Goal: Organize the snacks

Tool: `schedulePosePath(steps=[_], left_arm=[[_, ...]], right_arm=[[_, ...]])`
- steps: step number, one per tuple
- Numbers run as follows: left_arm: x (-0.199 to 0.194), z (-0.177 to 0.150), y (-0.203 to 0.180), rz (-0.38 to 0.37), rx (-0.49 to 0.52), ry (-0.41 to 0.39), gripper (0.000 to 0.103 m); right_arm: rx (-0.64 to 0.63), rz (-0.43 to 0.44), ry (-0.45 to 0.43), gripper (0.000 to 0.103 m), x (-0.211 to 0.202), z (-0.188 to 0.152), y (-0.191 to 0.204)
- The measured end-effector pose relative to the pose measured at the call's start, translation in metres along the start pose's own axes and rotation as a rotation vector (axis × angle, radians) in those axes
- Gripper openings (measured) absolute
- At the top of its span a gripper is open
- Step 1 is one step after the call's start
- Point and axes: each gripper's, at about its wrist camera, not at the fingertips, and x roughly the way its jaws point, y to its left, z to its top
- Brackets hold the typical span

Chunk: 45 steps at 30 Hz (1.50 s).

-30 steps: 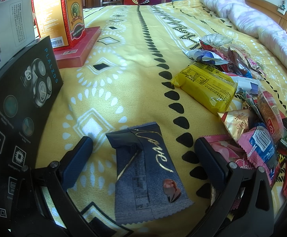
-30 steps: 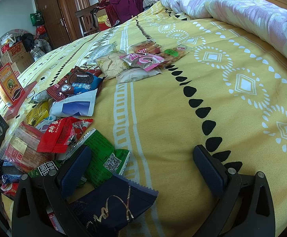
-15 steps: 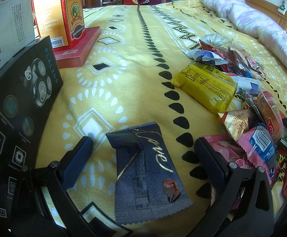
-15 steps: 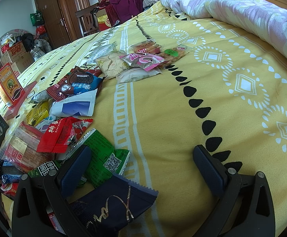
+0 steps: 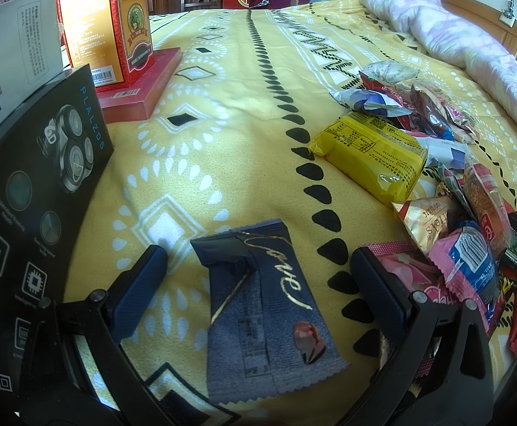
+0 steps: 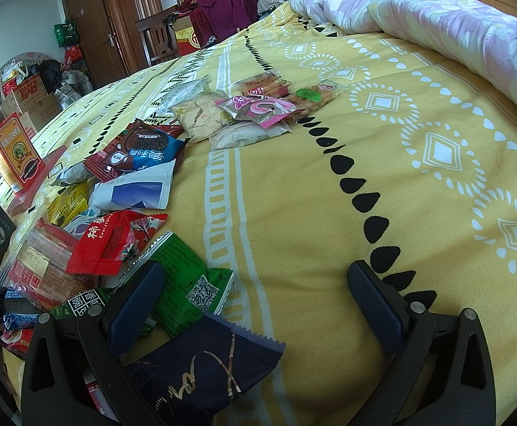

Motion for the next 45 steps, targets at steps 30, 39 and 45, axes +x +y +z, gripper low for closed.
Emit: schedulePosePath(steps=[30,39,45], left_arm=[[0.0,0.0,0.0,0.0,0.0,0.0,0.103],[0.001,0.0,0.002,-0.007,0.0,-0.001,0.103],[-0.005,-0.002,0.006,-0.026,-0.01,-0.007,0.103]], right_arm=[[-0.001,-0.001,0.001,0.103,0.0,0.0,0.001],[0.118,0.154,0.048,0.103,-0.027,0.021,0.0],[0.151,0.235,0.016,0.094,-0.005,0.119,-0.004]])
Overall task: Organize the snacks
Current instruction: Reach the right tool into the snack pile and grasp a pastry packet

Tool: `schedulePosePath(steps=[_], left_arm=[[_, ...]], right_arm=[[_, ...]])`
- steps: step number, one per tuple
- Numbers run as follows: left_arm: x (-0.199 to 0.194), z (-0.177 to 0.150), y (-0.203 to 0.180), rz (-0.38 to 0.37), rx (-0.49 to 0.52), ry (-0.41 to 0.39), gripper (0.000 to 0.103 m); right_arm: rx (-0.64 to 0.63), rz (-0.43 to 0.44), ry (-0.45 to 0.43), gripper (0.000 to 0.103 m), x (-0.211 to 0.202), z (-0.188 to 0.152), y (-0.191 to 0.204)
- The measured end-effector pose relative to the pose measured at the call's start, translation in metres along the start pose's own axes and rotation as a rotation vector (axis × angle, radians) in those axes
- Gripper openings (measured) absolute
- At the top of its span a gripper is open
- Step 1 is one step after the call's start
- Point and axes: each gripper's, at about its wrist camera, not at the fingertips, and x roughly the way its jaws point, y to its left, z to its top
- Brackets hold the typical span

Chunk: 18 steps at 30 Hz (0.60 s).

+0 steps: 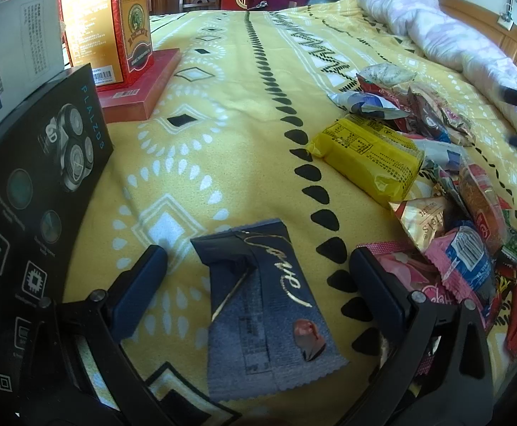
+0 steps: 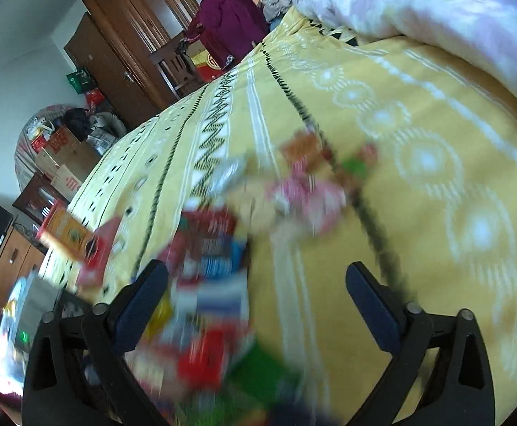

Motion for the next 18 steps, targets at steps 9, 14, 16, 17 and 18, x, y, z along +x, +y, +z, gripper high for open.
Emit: schedulePosePath(steps=[9,14,16,17,18], left_arm=[[-0.002,-0.002,0.002,-0.026,-0.015,-0.011,0.103],[-0.002,-0.002,0.003,-0.031,-0.018,-0.012,0.103],[-0.001,-0.002,0.002,-0.029,-0.017,-0.012,0.103],[-0.002,-0.002,0.002,-0.031,-0.018,-0.012,0.103],[-0.002,-0.002,0.002,-0.031,-0.019,-0.012,0.103]], right_arm=[[0.098,-0.036,0.181,0.047,0.155,0.133,-0.061],[0.123,0.181,0.303,0.063,0.217,0.124,-0.038],[0.018,0.276,0.359,0.076,0.225,0.106,-0.002],[-0.023,0.295,0.399,0.076,0.229,0.1,0.009],[-0.059,0.306,0.42,0.076,0.229,0.094,0.019]])
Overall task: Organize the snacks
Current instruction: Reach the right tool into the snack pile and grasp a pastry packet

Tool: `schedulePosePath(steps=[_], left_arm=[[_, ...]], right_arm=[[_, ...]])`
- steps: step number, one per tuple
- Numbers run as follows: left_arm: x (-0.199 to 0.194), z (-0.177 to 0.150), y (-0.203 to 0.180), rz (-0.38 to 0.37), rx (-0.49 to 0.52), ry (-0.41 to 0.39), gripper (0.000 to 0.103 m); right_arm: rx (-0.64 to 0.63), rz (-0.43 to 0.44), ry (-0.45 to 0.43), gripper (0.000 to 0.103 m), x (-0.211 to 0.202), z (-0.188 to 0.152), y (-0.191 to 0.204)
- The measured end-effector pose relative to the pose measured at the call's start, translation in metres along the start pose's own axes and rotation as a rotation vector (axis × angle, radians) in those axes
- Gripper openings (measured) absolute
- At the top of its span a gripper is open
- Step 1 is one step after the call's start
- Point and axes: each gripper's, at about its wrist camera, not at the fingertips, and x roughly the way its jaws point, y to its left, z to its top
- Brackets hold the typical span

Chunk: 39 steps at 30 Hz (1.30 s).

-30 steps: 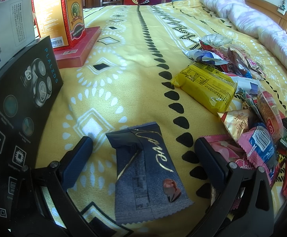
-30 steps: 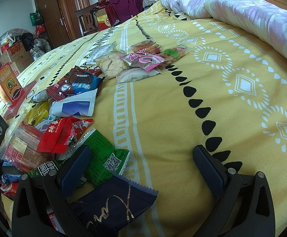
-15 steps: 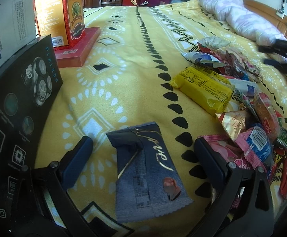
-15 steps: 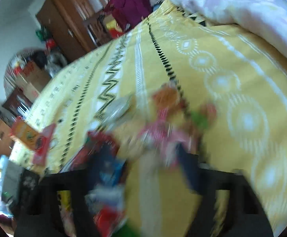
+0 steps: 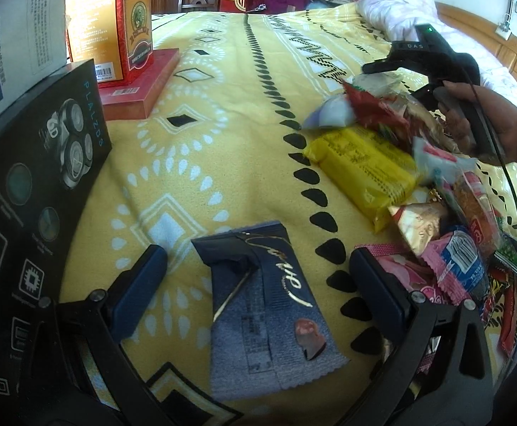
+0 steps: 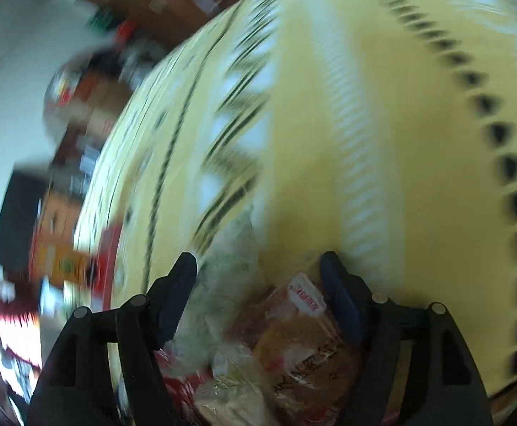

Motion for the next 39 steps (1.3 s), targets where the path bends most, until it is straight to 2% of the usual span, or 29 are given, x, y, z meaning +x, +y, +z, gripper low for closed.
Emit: schedulePosePath(steps=[2,6,10,13,15,17,20,22,25,27,30,32,33,34,36,37,38,39], left_arm=[[0.0,0.0,0.0,0.002,0.001,0.001,0.103],[0.0,0.0,0.0,0.0,-0.001,-0.001,0.103],[-0.003,-0.001,0.0,-0.009,-0.008,-0.004,0.103],[-0.003,-0.001,0.0,-0.01,-0.008,-0.004,0.103],[-0.004,-0.001,-0.001,-0.011,-0.008,-0.005,0.103],[-0.004,-0.001,-0.001,-0.011,-0.008,-0.005,0.103],[-0.003,-0.001,-0.001,-0.013,-0.01,-0.005,0.103],[-0.003,-0.001,0.0,-0.015,-0.012,-0.005,0.103],[-0.003,-0.001,0.0,-0.016,-0.012,-0.005,0.103],[-0.003,-0.001,0.001,-0.017,-0.013,-0.005,0.103],[-0.003,-0.001,0.001,-0.016,-0.013,-0.005,0.103],[-0.002,-0.001,0.0,-0.015,-0.012,-0.004,0.103],[-0.003,-0.001,0.001,-0.016,-0.013,-0.005,0.103],[-0.003,-0.001,0.001,-0.018,-0.014,-0.005,0.103],[-0.003,-0.001,0.001,-0.019,-0.015,-0.006,0.103],[-0.003,-0.001,0.001,-0.02,-0.016,-0.006,0.103],[-0.003,-0.001,0.001,-0.02,-0.016,-0.007,0.103],[-0.003,-0.002,0.001,-0.022,-0.017,-0.007,0.103]], right_arm=[[-0.068,0.049,0.115,0.076,0.017,-0.021,0.027],[-0.212,0.025,0.236,0.076,0.022,-0.062,0.071],[-0.301,0.031,0.326,0.077,-0.005,-0.099,0.1],[-0.267,0.087,0.265,0.077,-0.06,-0.104,0.103],[-0.253,0.064,0.191,0.082,-0.094,-0.104,0.099],[-0.176,-0.026,0.07,0.084,-0.134,-0.093,0.068],[0.095,-0.215,-0.056,0.085,-0.169,-0.075,-0.009],[0.28,-0.349,-0.098,0.084,-0.179,-0.074,-0.062],[0.346,-0.37,-0.126,0.074,-0.167,-0.07,-0.086],[0.343,-0.409,-0.135,0.07,-0.152,-0.061,-0.084],[0.264,-0.43,-0.099,0.062,-0.106,-0.044,-0.066],[0.2,-0.359,-0.031,0.056,-0.076,-0.041,-0.041],[0.138,-0.325,0.02,0.052,-0.063,-0.046,-0.021],[0.045,-0.275,0.109,0.048,-0.044,-0.062,0.007],[-0.075,-0.232,0.188,0.043,-0.031,-0.086,0.045],[-0.12,-0.202,0.188,0.04,-0.038,-0.1,0.062],[-0.146,-0.18,0.159,0.035,-0.05,-0.106,0.073],[-0.163,-0.177,0.128,0.035,-0.061,-0.11,0.079]])
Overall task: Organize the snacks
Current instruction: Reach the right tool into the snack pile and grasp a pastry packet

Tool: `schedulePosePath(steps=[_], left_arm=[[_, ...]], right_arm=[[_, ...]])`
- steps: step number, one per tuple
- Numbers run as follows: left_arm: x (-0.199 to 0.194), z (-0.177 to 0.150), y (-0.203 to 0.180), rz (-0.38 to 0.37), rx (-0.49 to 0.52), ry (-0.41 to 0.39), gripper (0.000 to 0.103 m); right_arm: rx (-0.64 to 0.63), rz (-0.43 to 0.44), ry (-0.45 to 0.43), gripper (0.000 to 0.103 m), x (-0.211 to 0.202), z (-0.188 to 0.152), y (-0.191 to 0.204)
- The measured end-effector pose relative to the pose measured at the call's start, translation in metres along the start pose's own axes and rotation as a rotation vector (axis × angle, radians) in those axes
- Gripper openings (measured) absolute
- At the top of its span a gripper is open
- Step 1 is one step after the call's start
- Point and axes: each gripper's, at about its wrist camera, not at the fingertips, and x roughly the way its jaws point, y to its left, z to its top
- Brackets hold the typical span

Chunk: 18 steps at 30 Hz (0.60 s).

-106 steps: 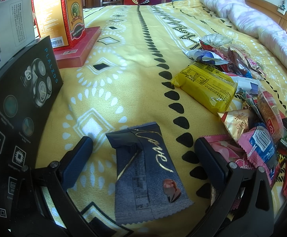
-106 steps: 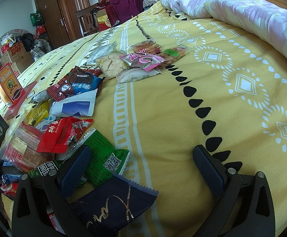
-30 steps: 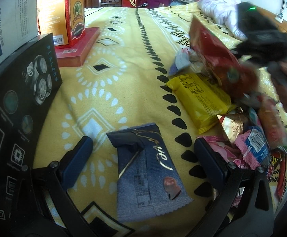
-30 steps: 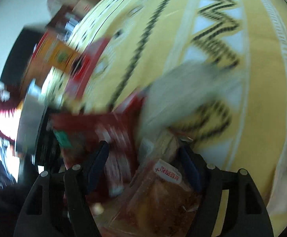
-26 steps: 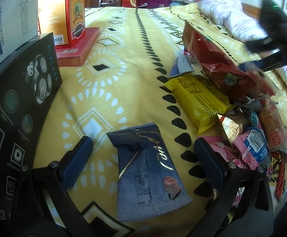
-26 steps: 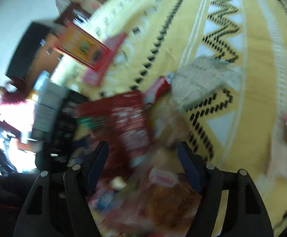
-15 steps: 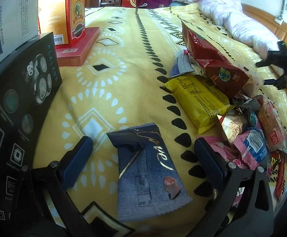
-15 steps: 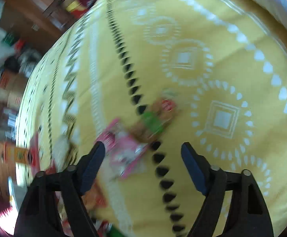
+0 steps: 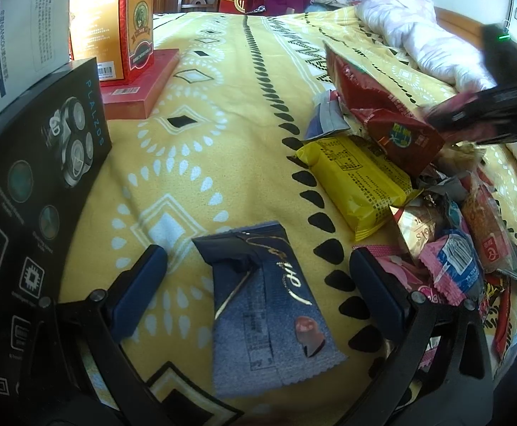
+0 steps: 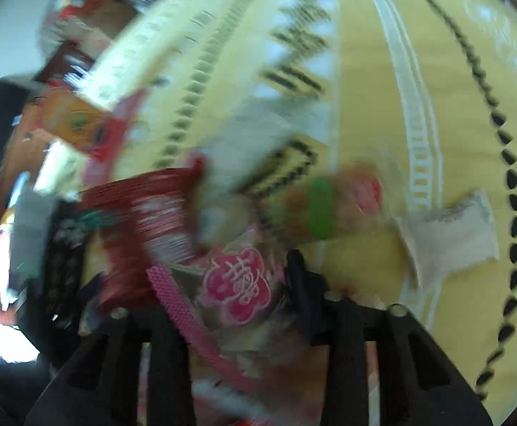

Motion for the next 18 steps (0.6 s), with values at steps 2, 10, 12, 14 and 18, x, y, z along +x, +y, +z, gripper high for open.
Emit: schedulePosePath(steps=[2,10,12,14,18], left_arm=[[-0.001,-0.001,0.0,0.0,0.0,0.0,0.103],[-0.01,0.002,-0.008,0.024,0.017,0.059,0.1],[-0.027,0.006,-0.015,-0.013,0.014,0.069,0.092],[-0.056,0.019,-0.026,-0.064,0.012,0.042,0.091],[-0.093,0.061,-0.045,-0.098,0.035,-0.033,0.091]], right_arm=[[0.006,-0.014,-0.094,0.03,-0.038,-0.011,0.003],[0.05,-0.191,-0.03,0.042,-0.079,-0.058,-0.025],[0.001,-0.214,-0.05,0.045,-0.087,-0.064,-0.02],[-0.02,-0.208,-0.127,0.059,-0.103,-0.059,-0.017],[-0.226,-0.247,-0.166,0.059,-0.096,-0.027,-0.002]])
